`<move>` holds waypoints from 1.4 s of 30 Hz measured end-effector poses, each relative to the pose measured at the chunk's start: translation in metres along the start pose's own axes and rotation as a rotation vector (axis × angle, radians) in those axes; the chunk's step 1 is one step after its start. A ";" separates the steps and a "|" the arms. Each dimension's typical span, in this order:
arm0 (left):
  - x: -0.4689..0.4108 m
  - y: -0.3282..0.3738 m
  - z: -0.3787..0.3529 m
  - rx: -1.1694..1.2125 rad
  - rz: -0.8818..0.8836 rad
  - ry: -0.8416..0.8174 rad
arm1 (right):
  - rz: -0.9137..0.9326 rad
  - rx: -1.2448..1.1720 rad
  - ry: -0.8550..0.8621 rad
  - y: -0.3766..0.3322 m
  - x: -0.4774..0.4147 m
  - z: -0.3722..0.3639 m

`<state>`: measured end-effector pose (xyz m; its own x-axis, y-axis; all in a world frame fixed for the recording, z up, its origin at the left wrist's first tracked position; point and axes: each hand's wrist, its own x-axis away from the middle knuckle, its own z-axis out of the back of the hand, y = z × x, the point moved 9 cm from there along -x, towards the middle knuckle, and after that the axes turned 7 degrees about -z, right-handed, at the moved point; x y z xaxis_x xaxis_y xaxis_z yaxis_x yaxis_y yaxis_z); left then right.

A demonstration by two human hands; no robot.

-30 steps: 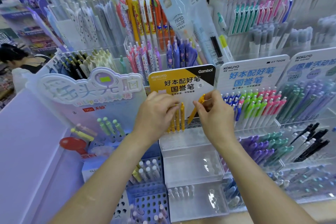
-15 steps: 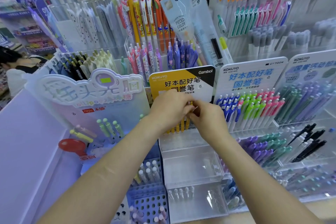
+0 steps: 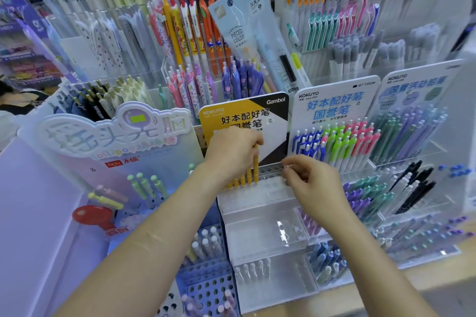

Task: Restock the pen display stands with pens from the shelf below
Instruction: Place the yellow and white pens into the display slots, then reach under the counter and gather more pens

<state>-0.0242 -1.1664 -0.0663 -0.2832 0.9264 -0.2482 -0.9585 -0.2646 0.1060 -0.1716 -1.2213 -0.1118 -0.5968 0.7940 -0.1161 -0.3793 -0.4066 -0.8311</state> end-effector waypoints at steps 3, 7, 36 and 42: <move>0.012 -0.006 0.005 0.109 0.019 0.085 | -0.082 -0.093 0.041 0.018 0.023 0.024; 0.039 0.007 0.033 0.294 -0.011 0.369 | -0.167 -0.144 0.111 0.044 0.061 0.066; 0.028 0.595 -0.303 0.760 -0.363 -0.445 | -0.762 -0.007 0.484 0.463 0.265 0.472; 0.003 0.637 -0.437 0.591 -0.316 -0.652 | -0.887 -0.118 0.396 0.578 0.228 0.465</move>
<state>-0.6498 -1.4490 -0.4209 0.2332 0.9468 0.2217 -0.7654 0.0381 0.6424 -0.8554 -1.4858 -0.3661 0.1600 0.8927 0.4214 -0.4901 0.4424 -0.7511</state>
